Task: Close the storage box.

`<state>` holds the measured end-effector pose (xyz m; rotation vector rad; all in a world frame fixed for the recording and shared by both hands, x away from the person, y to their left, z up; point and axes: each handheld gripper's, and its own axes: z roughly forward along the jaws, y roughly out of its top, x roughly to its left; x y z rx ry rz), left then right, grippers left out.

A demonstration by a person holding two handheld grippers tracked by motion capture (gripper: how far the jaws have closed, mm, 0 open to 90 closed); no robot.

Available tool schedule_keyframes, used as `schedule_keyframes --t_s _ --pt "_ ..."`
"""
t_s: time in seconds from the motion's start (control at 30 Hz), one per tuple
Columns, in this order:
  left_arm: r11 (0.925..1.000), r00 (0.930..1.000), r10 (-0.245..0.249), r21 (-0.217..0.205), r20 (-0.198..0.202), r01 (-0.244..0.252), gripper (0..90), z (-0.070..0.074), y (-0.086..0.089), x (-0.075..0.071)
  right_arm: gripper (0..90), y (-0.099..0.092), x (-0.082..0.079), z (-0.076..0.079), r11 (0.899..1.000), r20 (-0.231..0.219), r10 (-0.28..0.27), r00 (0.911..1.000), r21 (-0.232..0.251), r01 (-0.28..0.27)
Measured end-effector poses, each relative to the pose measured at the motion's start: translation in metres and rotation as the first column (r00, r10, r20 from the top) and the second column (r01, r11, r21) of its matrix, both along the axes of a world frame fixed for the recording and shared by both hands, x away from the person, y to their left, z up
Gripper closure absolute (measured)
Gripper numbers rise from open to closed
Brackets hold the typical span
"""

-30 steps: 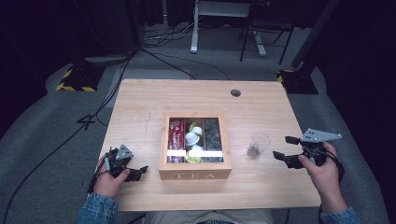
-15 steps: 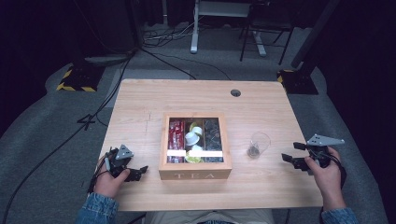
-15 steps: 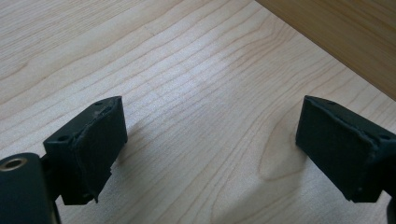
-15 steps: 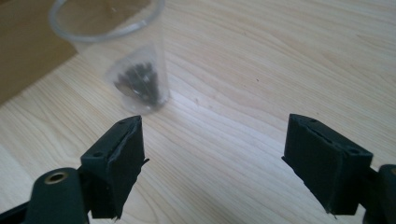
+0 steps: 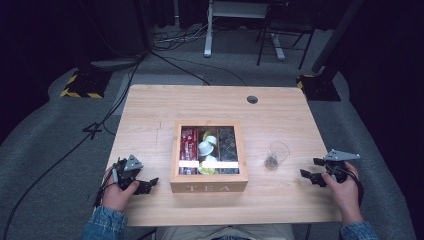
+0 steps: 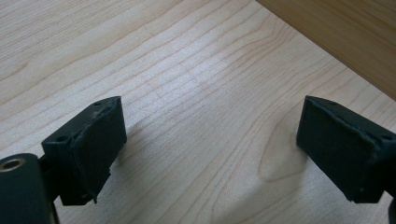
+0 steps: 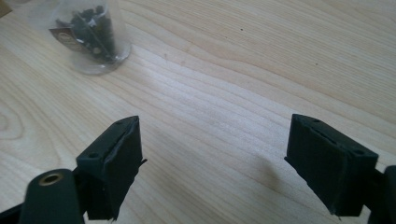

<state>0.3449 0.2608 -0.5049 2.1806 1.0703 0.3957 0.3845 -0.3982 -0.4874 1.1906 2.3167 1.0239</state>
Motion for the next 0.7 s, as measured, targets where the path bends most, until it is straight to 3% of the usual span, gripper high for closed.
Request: schedule_keyframes --t_s 0.13,0.3,0.7 --pt "1.0000 1.0000 0.000 0.001 0.000 0.000 8.7 0.000 0.000 0.000 17.8 0.001 0.000 -0.006 1.000 0.000 -0.018 0.9998 0.001 0.018" --pt "1.0000 1.0000 0.000 0.001 -0.001 0.000 8.1 0.000 0.000 0.001 15.9 0.008 -0.002 -0.013 0.999 0.017 -0.017 0.9997 -0.037 0.018" --pt "0.9998 0.9997 0.022 0.002 -0.005 -0.022 8.0 0.000 -0.001 -0.001 14.0 0.011 -0.001 -0.016 0.999 0.019 -0.040 0.9990 -0.017 0.040"
